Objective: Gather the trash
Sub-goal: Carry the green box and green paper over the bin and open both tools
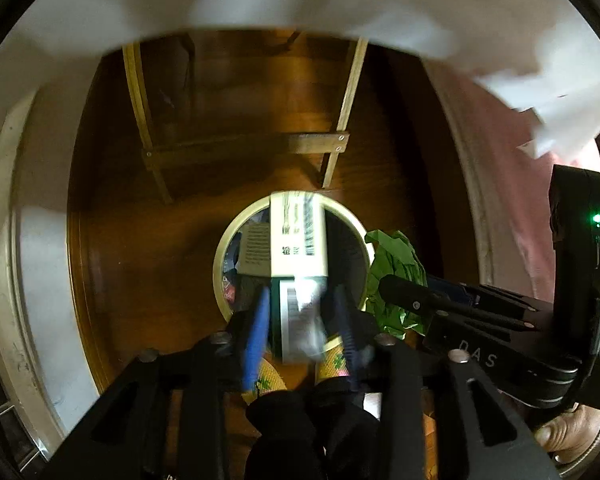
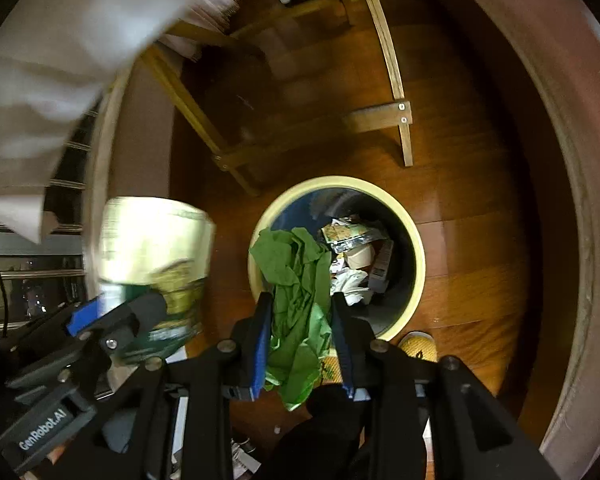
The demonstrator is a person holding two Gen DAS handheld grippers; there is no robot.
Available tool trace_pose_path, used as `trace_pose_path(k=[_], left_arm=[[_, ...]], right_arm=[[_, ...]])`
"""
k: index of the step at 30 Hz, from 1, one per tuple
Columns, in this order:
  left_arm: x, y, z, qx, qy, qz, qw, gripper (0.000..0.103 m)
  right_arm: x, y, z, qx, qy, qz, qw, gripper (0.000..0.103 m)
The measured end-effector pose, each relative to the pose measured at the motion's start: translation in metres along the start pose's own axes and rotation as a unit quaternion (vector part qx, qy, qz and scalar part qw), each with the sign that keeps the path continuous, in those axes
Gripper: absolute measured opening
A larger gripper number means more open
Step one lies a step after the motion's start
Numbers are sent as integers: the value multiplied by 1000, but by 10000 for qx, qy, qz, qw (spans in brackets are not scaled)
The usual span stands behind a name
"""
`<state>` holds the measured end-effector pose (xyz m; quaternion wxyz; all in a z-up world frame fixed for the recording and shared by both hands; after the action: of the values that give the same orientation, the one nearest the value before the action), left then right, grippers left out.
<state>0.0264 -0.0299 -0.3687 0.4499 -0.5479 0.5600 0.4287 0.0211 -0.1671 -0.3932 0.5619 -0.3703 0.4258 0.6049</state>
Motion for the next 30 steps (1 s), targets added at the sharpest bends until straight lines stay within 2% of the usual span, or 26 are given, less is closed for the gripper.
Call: trace_pose_path(k=[1, 2, 3, 7, 11, 14, 15, 16, 23, 30], left_arm=[[6, 0, 0, 14, 6, 37, 10000, 54], [8, -2, 1, 25, 5, 43, 10000, 67], [10, -2, 1, 37, 3, 35, 10000, 75], [9, -9, 3, 20, -76, -21, 10000, 83], [-1, -15, 10, -38, -201, -224, 9995, 88], [-19, -18, 9, 4, -290, -359, 9989, 97], [-26, -19, 9, 16, -301, -404, 9987, 97], [-35, -20, 8, 30, -314, -475, 9984, 97], [-89, -27, 2, 148, -514, -875, 9947, 97], [-154, -28, -7, 68, -383, -1113, 9930, 97]], right_arm=[[6, -1, -3, 23, -9, 29, 10000, 31], [11, -1, -5, 42, -23, 56, 10000, 32], [14, -2, -7, 36, -43, 81, 10000, 34], [18, -3, -8, -37, 11, 59, 10000, 46], [9, -5, -8, -30, 148, -44, 9999, 48], [-4, -8, -7, 5, 136, -184, 9997, 59], [-10, -10, -5, 13, 109, -268, 9996, 64], [-15, -11, -4, 11, 88, -330, 9994, 65], [-66, -16, 13, -114, 123, -769, 9969, 65], [-135, -9, 41, -301, 17, -1247, 9917, 65]])
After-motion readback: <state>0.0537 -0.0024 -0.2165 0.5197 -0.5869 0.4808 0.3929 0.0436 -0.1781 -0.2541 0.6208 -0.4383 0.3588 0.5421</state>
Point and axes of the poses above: each gripper's, at about its wrist camera, not at the fingertips, and x roughly the way its jaws point, z to its left, y to its underside, the point moved 4 cm from there along x, roughly the way its jaws point, and after that the axes turned 5 degrees about z, right-handed, at the moved point
